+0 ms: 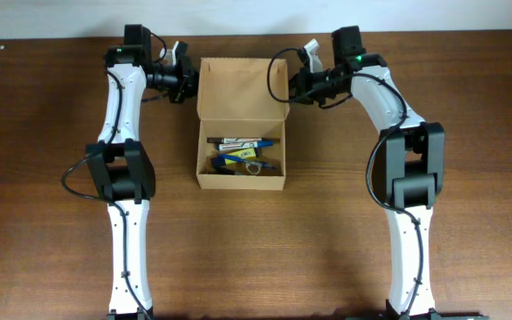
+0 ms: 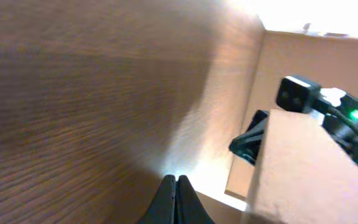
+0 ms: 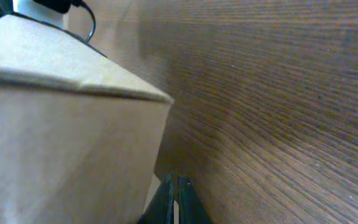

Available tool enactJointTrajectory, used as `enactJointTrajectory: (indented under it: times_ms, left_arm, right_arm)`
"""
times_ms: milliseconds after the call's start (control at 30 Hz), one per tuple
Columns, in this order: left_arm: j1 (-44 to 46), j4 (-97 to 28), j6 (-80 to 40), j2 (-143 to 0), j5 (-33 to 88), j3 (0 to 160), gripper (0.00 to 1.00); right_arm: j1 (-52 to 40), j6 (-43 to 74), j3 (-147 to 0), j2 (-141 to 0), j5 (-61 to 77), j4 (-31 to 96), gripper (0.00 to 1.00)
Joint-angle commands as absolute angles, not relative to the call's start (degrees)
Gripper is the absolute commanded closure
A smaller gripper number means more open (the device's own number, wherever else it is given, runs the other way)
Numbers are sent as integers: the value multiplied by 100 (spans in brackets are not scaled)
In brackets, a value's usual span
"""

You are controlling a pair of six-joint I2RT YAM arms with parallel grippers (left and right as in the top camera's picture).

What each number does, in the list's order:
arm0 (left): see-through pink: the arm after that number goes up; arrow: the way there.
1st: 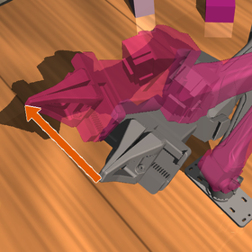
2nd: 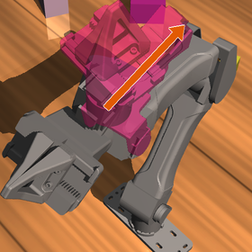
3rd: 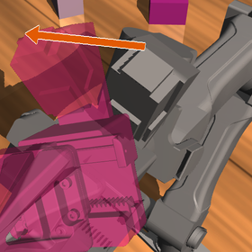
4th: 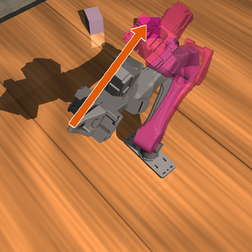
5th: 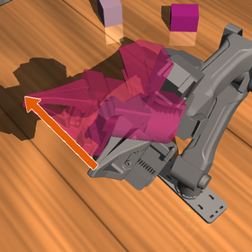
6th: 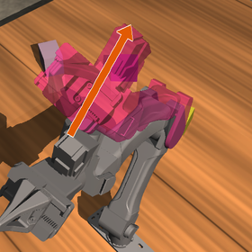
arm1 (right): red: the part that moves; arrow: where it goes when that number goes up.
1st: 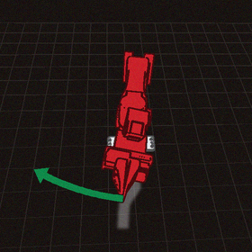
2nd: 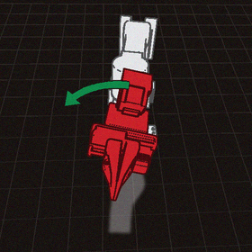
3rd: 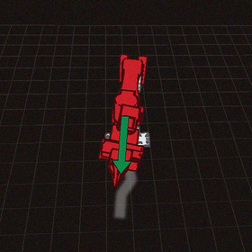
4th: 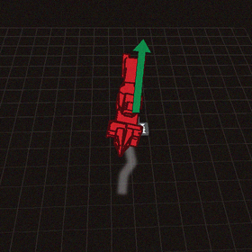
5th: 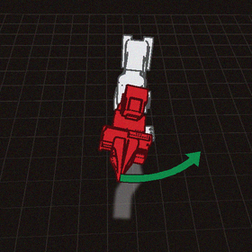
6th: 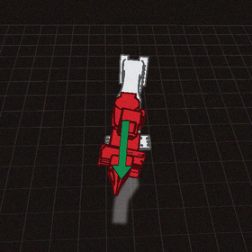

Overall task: Pack container
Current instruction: 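Grip the lid with both grippers and swing it forward over the box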

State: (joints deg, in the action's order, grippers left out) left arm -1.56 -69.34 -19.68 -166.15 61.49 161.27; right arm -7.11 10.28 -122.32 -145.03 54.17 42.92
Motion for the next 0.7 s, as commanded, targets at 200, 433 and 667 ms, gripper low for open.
enactJointTrajectory:
  times_ms: [200,433,667]
  left_arm:
    - [-32,-7496,-1428,-16713,6125,17106,98]
    - [1,-8162,-1007,-16713,5966,17410,98]
    - [1,-8792,-609,-16698,5848,17996,98]
  right_arm:
    - [-722,296,-12258,-13876,5194,4899,96]
    - [-899,-134,-12258,-13467,4619,5384,96]
    - [-991,-307,-12258,-13096,4250,5669,96]
